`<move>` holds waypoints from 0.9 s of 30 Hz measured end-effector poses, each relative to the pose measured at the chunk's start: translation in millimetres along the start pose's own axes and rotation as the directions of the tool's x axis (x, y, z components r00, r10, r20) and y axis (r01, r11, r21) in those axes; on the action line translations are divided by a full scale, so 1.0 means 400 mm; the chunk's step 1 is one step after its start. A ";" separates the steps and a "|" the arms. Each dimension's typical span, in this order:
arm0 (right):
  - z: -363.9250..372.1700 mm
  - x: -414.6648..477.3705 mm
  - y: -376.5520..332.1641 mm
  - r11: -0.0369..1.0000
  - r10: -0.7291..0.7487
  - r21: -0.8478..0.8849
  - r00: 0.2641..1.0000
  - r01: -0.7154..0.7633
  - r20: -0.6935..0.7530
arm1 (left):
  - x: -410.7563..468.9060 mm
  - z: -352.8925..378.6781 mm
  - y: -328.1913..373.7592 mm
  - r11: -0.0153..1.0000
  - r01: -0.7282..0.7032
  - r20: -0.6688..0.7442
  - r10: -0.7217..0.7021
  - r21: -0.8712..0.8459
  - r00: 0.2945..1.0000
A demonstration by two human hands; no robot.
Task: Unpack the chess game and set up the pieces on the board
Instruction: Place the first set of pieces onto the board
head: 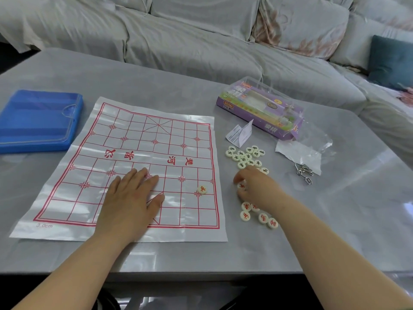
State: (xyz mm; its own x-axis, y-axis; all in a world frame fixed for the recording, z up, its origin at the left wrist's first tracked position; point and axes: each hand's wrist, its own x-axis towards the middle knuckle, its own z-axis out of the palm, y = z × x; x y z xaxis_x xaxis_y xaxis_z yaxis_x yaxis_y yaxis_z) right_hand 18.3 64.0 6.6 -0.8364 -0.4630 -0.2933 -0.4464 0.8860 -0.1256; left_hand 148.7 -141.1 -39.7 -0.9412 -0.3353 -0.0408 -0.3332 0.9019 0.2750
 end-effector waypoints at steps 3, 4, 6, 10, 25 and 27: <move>-0.002 0.014 -0.007 1.000 0.007 -0.009 1.000 -0.007 -0.021 | -0.002 -0.001 0.002 1.000 0.001 0.000 -0.001 0.000 1.000; -0.005 0.018 -0.008 1.000 0.007 -0.011 1.000 -0.007 -0.012 | -0.002 -0.001 0.002 1.000 0.001 -0.001 -0.001 -0.001 1.000; -0.008 0.019 -0.011 1.000 -0.005 -0.009 1.000 0.005 -0.003 | -0.001 -0.001 0.001 1.000 -0.002 -0.004 0.002 -0.001 1.000; -0.004 0.013 -0.059 0.984 -0.093 0.143 0.991 0.105 -0.094 | 0.002 0.001 0.000 1.000 -0.007 -0.014 0.007 -0.021 1.000; 0.017 -0.001 0.045 0.999 0.048 0.024 0.992 -0.046 -0.112 | 0.000 0.006 -0.001 0.999 -0.020 -0.043 0.019 -0.028 0.999; 0.016 0.007 0.038 0.999 0.031 0.015 0.994 -0.030 -0.108 | -0.001 0.007 0.001 1.000 -0.019 -0.043 0.018 -0.023 0.999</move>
State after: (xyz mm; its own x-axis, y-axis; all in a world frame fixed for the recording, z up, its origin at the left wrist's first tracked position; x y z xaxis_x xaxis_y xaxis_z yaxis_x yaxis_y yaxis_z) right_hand 11.1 76.3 -2.1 -0.8794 -0.4350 -0.1935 -0.4163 0.8997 -0.1311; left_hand 149.0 -139.9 -42.3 -0.9439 -0.3302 0.0053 -0.3138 0.9017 0.2974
